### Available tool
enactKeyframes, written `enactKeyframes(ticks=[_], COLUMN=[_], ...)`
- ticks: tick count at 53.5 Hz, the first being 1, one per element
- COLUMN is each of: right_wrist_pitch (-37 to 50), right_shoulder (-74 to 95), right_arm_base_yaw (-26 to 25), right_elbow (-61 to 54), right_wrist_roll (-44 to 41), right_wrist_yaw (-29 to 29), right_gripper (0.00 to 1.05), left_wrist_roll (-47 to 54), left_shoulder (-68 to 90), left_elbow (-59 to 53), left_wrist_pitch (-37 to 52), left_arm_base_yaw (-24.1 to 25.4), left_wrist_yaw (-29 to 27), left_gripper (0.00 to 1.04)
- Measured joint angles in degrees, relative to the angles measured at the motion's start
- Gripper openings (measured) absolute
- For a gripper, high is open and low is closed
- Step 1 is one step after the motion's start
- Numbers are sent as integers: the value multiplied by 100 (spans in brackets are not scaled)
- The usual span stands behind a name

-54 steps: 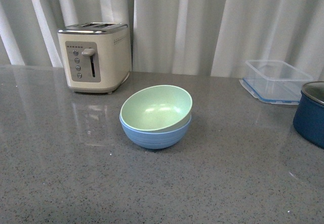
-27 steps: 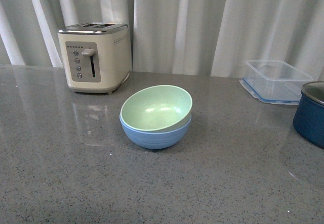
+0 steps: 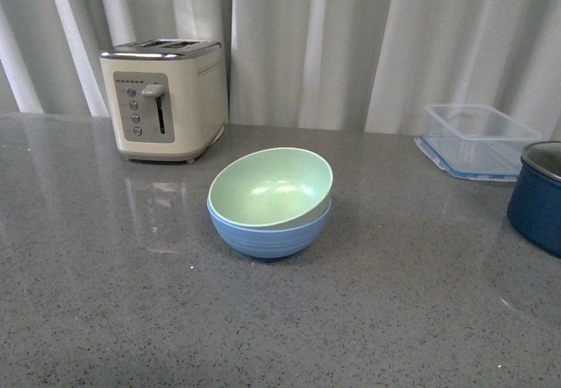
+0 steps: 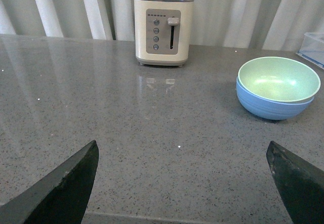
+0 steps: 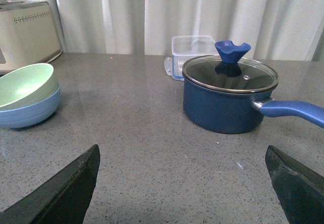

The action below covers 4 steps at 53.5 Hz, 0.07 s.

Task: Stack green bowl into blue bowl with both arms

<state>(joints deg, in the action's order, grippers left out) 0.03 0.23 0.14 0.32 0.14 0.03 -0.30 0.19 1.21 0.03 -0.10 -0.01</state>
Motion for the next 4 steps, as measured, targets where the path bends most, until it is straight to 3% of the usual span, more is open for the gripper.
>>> enactKeyframes(ticks=[4], right_wrist_pitch=[0], right_shoulder=[0], right_arm_base_yaw=[0], right_elbow=[0], right_wrist_roll=[0], right_wrist_yaw=[0], right_gripper=[95], left_wrist_roll=[0], left_shoulder=[0], left_elbow=[0], left_wrist_pitch=[0], left_arm_base_yaw=[0], left_wrist_yaw=[0], left_gripper=[98])
